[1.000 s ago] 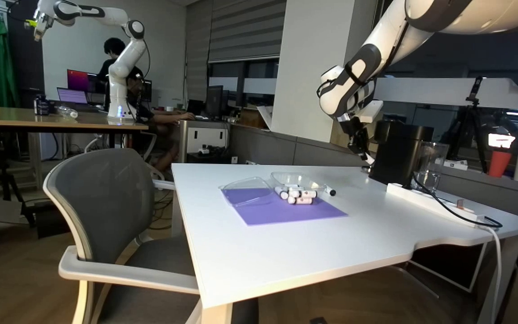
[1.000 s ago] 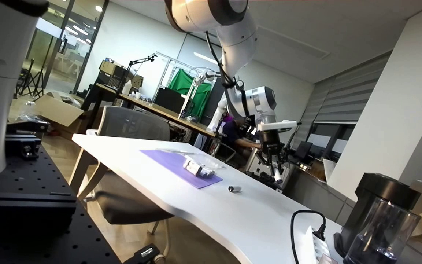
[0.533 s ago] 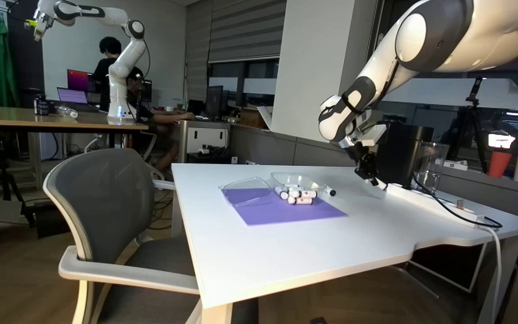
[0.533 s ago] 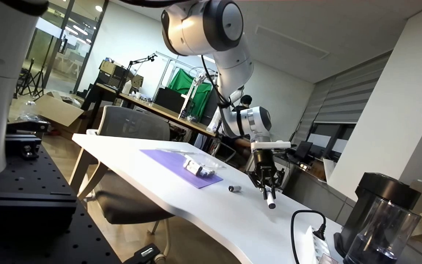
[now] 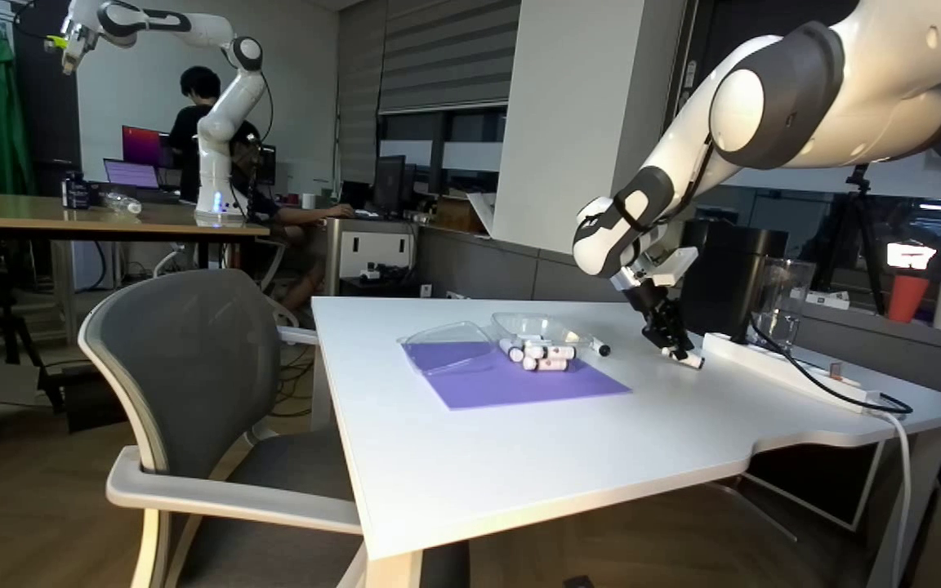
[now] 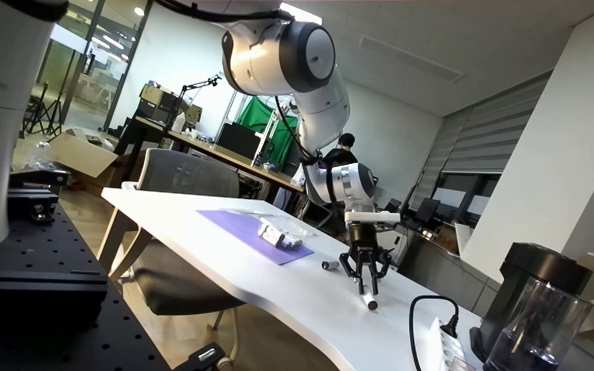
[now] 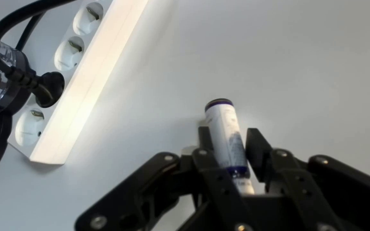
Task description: Pick up one of the white objects from the bowl and put it on the table
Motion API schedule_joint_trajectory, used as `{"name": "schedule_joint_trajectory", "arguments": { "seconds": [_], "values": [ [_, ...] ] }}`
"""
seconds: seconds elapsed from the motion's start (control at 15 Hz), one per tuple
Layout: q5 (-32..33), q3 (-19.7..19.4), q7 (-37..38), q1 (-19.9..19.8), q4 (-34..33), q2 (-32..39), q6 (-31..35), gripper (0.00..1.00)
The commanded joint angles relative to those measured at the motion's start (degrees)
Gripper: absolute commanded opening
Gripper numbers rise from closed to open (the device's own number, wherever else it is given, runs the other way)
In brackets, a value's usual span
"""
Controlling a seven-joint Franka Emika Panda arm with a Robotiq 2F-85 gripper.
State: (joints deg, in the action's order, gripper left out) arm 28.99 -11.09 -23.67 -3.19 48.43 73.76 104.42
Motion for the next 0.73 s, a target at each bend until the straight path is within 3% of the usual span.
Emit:
{"name": "schedule_joint_trajectory", "arguments": {
  "seconds": [0.0, 0.33, 0.47, 0.53, 0.67],
  "values": [
    [-1.6, 0.0, -0.5, -0.2, -5.7, 1.9, -2.6, 0.66],
    [-3.4, 0.5, -1.0, 0.1, -9.0, 0.6, -4.0, 0.98],
    [-2.3, 0.2, -0.4, 0.3, -6.7, 0.3, -2.1, 1.0],
    [-2.3, 0.2, -0.4, 0.4, -7.0, 0.1, -2.3, 0.95],
    [-2.3, 0.2, -0.4, 0.5, -6.8, 0.3, -2.2, 1.0]
  ]
}}
